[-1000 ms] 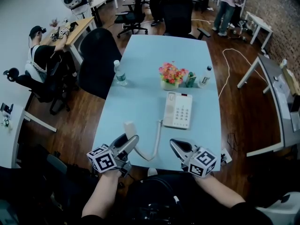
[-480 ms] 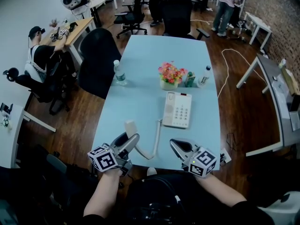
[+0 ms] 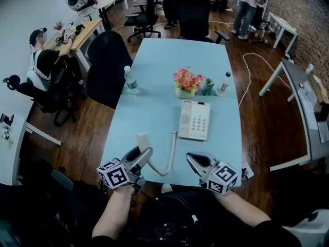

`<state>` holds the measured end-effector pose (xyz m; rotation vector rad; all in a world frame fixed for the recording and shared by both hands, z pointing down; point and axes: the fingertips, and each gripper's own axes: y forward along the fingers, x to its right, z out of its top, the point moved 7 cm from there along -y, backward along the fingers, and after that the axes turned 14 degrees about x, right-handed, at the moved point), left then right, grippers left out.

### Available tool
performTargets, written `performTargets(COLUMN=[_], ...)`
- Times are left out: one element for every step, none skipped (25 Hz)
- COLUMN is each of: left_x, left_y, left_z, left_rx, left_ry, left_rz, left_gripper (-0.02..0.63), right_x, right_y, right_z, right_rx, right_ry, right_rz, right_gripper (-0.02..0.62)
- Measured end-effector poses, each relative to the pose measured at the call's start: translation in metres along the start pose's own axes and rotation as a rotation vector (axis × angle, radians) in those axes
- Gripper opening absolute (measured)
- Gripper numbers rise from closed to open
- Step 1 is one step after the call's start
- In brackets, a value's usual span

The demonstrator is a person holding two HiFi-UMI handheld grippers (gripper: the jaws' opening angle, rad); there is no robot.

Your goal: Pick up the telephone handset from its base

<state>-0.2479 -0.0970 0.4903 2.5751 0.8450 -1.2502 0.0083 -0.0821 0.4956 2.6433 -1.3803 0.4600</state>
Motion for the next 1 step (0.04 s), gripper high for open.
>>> performTargets(left_x=[-0.0002], left_y=[-0.0003], left_z=[-0.0008], left_rx=[-0.001], left_ry=[-0.004], left_rz=[0.001], left_gripper=[0.233], right_x=[-0.0002], right_y=[0.0001], right_z=[0.0001], right_rx=[-0.001], right_ry=[0.0], right_rz=[0.001], right_gripper=[0.015])
